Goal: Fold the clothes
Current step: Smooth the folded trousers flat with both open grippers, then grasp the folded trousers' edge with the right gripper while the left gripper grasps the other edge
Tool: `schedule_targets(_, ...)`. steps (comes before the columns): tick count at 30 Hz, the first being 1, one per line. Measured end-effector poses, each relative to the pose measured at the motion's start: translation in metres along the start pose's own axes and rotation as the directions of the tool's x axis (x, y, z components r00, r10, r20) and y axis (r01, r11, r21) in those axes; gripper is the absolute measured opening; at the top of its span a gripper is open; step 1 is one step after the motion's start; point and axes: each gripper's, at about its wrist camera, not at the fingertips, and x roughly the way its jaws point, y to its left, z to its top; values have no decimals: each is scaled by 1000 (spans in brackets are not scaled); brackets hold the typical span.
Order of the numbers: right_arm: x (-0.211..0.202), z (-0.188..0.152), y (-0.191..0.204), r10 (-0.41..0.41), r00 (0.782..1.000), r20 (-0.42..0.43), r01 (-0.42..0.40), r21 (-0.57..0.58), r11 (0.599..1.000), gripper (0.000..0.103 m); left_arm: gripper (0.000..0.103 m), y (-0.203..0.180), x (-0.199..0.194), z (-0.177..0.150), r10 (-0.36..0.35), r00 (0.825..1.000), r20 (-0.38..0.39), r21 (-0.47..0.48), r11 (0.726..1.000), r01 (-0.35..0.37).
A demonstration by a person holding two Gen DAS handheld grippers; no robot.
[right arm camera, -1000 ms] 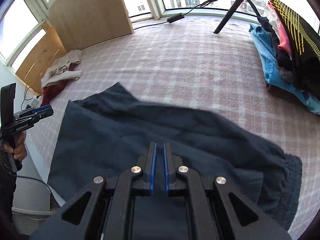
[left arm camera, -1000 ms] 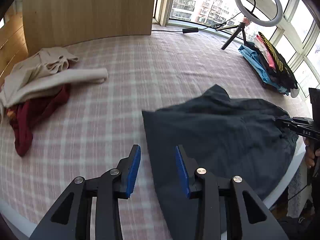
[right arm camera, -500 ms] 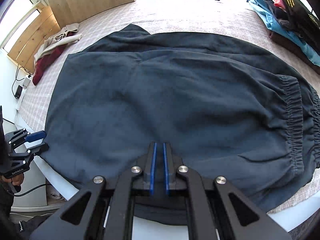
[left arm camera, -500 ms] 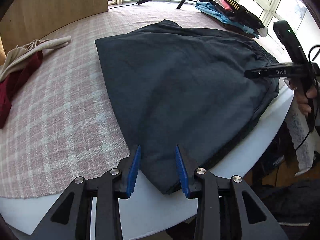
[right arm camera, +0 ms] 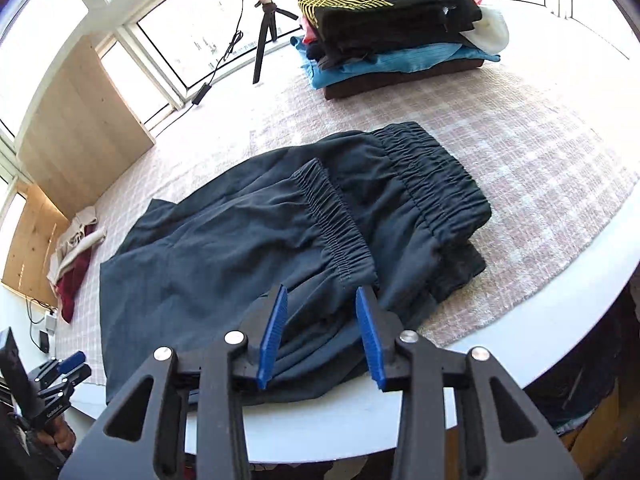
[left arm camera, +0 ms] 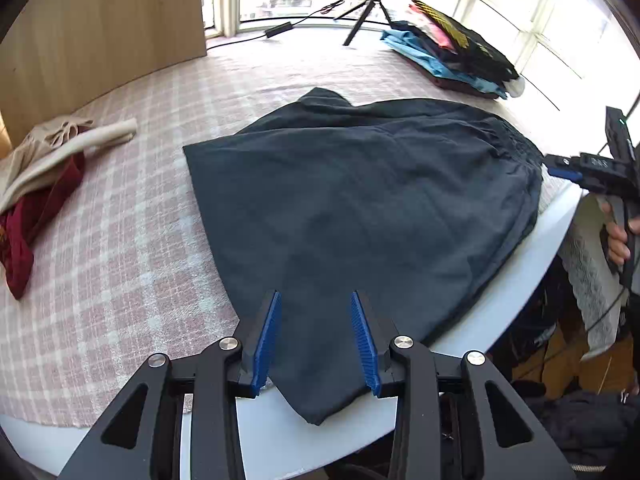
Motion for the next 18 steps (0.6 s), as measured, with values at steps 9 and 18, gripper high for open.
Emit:
schedule_targets(9,24,-32,119,200,967,-159,-237,-264,935,36,39,85,22,25,-38,998,-45,-256,966,25)
schedule_targets(18,38,-148,230,251,921,-297,-343,-315,885,36,41,115,47,83,-92,991,-99,-19,996,91)
